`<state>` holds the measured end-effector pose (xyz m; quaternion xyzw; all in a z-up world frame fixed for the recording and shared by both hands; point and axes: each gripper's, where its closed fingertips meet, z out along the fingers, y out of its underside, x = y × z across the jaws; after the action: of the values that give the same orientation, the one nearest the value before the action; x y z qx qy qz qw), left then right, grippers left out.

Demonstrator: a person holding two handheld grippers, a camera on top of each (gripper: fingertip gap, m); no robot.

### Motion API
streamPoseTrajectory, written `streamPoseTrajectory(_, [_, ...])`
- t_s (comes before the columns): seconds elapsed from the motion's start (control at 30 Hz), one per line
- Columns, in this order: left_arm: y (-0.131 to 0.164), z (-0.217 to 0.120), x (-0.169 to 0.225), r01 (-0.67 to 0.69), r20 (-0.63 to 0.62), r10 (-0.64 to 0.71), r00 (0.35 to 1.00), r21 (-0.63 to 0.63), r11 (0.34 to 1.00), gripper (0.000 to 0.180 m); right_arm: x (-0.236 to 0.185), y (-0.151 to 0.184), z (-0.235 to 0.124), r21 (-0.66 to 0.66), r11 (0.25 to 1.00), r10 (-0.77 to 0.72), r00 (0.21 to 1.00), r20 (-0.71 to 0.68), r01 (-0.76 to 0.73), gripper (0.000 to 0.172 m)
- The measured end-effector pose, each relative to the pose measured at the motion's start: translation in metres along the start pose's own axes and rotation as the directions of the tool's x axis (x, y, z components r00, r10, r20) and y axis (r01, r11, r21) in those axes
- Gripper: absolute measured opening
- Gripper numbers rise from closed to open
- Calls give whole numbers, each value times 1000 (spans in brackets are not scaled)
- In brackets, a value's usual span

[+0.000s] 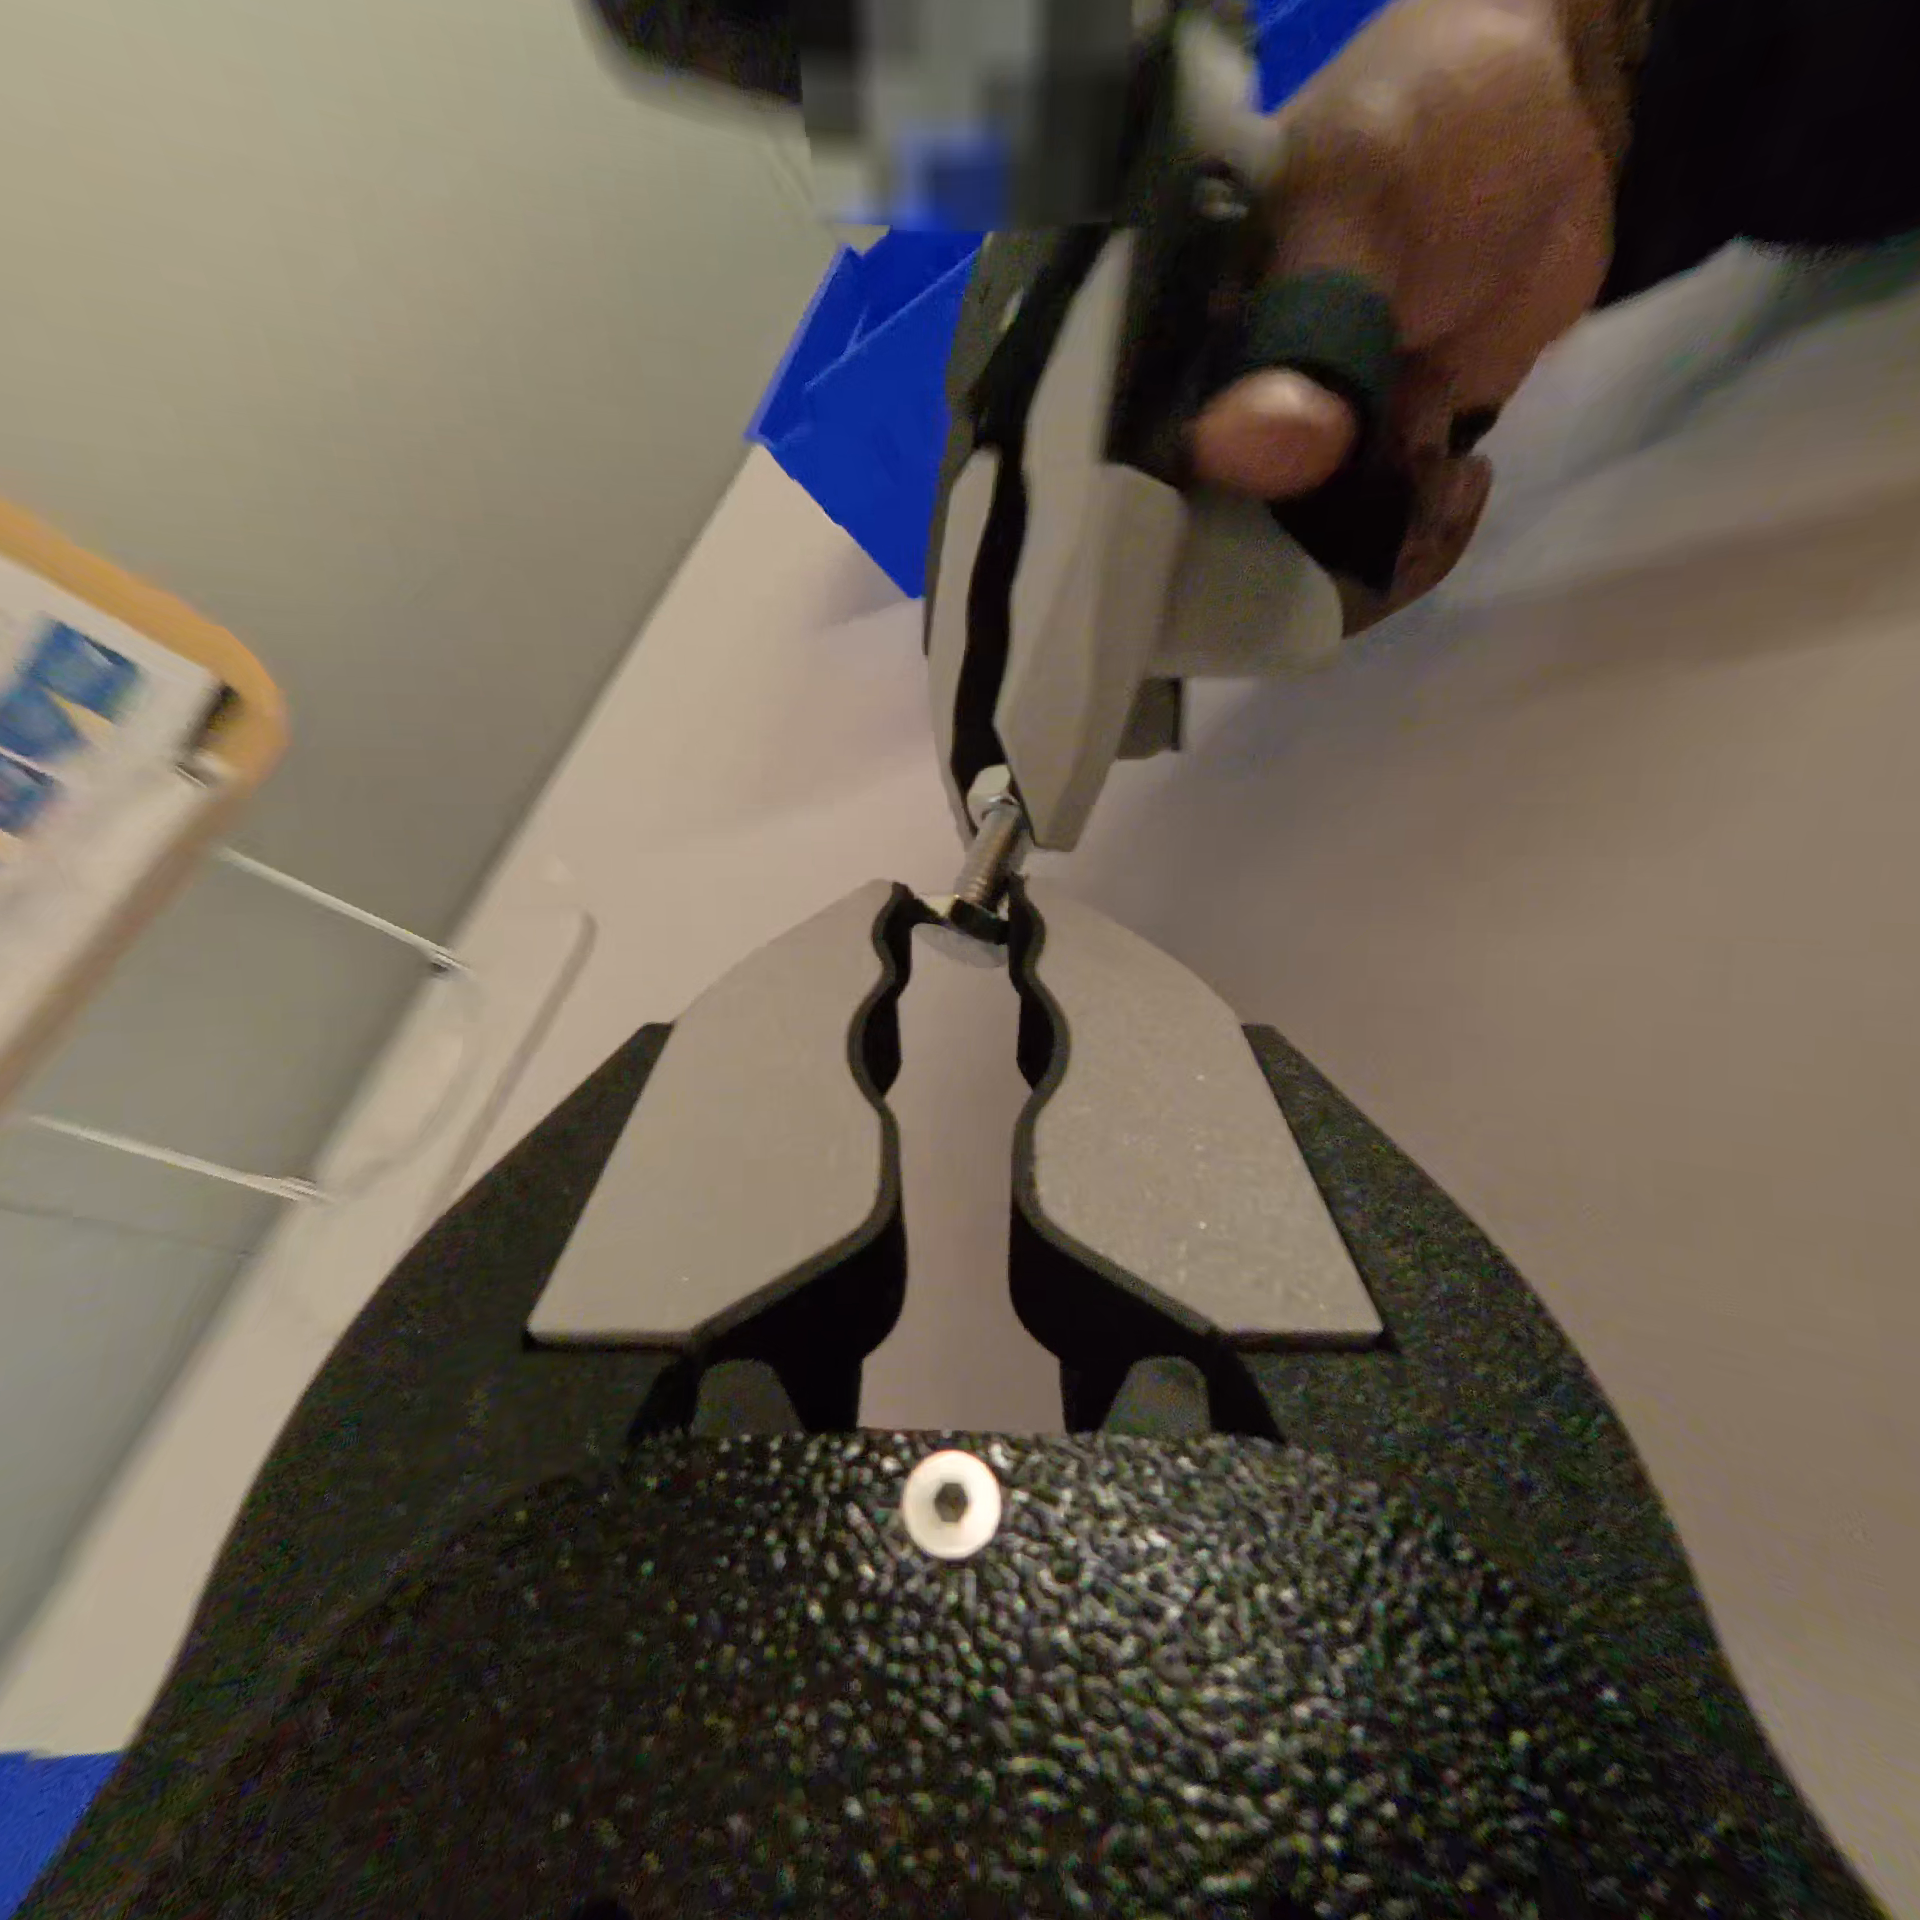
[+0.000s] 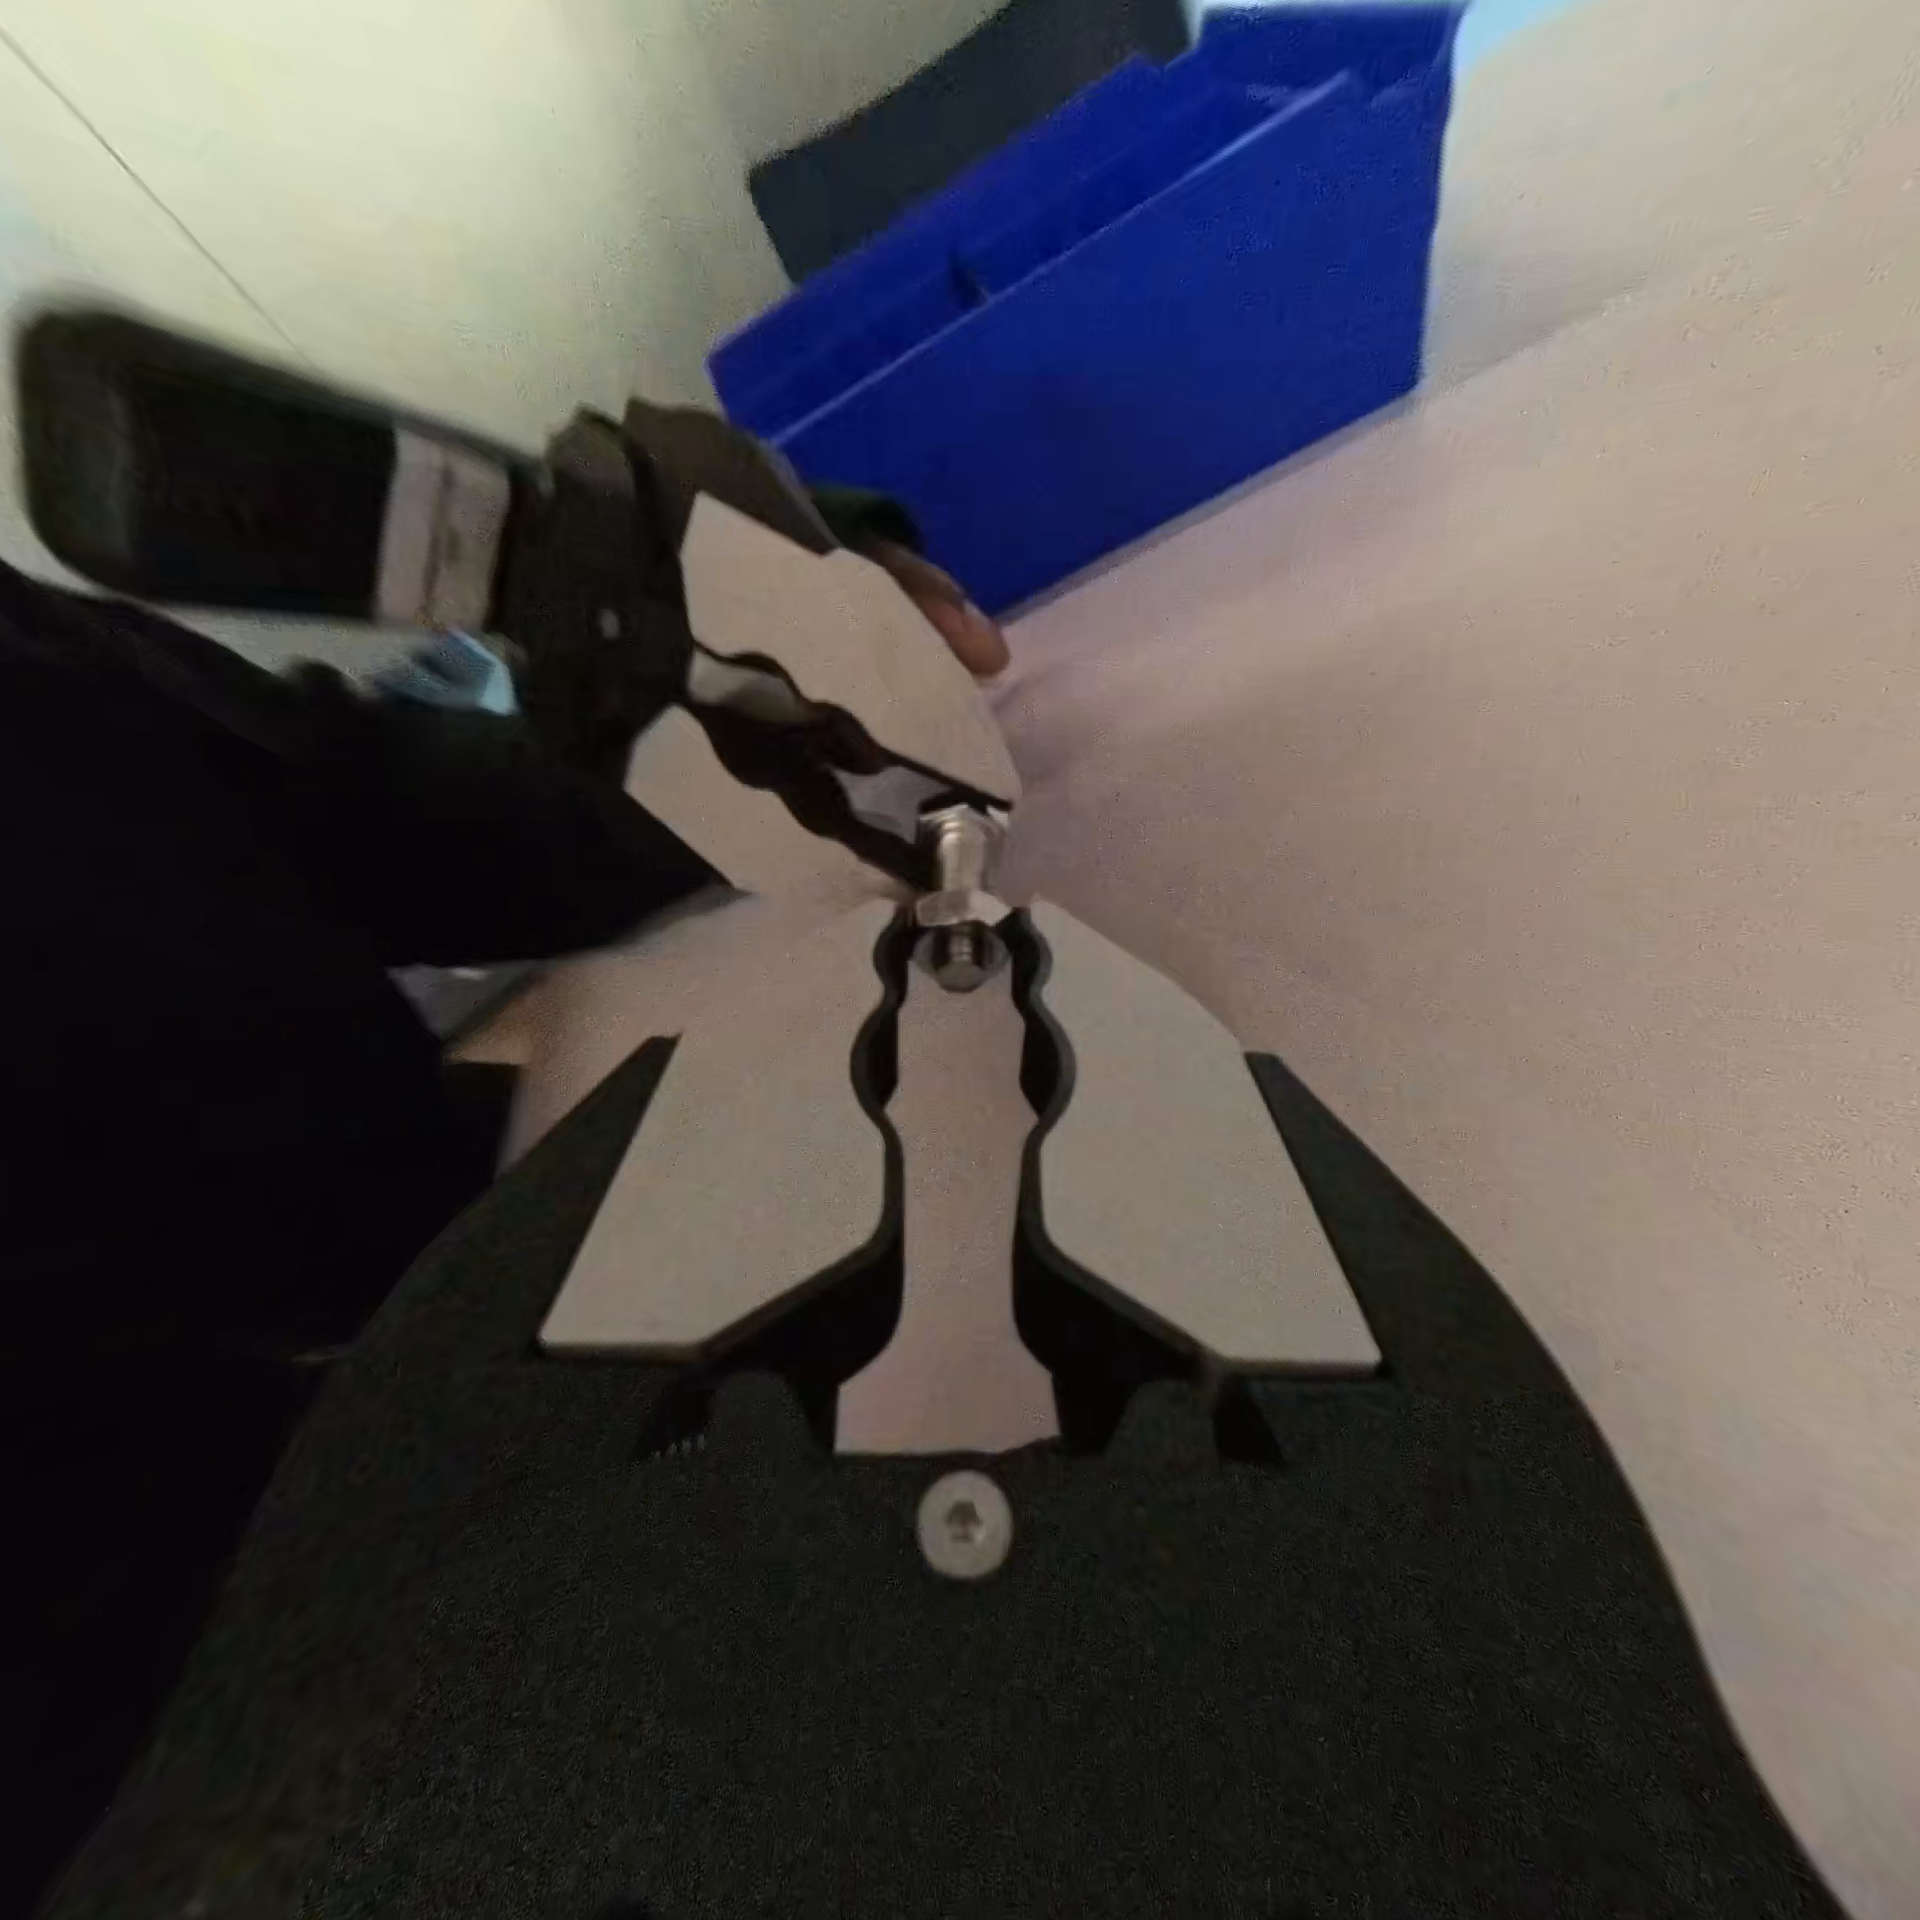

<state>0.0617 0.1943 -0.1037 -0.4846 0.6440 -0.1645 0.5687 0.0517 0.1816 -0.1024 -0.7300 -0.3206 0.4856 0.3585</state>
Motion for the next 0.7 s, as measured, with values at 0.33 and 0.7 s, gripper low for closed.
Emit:
streamPoseTrajectory(0.33, [2, -1, -12, 415, -130, -407, 904, 38, 909, 17, 10, -22, -12, 23, 894, -429, 872, -236, 447, 49])
streamPoseTrajectory(0.7, [11, 5, 0, 326, -119, -329, 937, -39, 944, 17, 14, 0, 0, -119, 896, -444, 860, -250, 428, 19])
